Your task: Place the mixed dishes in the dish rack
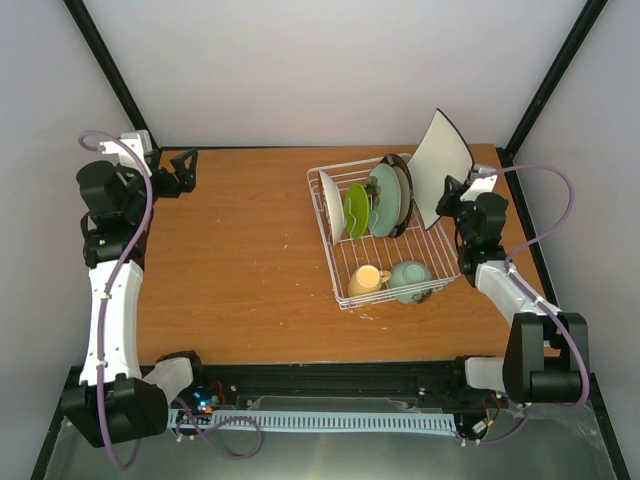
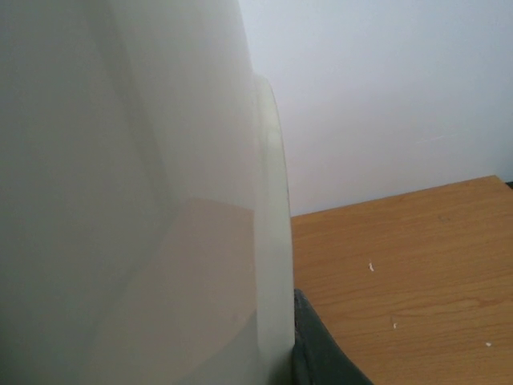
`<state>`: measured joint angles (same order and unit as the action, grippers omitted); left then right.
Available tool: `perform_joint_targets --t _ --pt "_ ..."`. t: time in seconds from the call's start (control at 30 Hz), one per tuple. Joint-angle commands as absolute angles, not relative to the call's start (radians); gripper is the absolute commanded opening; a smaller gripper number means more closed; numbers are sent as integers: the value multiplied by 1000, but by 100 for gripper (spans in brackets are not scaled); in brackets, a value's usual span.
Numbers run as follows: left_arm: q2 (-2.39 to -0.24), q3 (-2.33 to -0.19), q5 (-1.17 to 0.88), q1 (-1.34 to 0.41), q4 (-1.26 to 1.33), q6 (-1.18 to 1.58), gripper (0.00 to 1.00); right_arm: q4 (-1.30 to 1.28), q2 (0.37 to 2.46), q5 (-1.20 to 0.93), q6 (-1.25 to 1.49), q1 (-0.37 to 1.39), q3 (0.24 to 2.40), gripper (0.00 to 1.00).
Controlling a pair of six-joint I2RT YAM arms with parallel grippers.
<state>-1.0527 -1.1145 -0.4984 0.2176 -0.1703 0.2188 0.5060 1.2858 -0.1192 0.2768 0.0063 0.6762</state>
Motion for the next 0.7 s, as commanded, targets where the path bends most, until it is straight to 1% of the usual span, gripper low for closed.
perform_joint_targets --t 0.0,0.4,0.67 --pt "-1068 -1138 -510 216 -140 215 100 765 1288 -100 228 3 722 3" --pt "-1112 -1158 -512 217 -145 197 100 817 1420 -102 201 18 717 3" --pt "-1149 -1196 -510 217 -153 186 100 864 1550 -109 199 42 756 3"
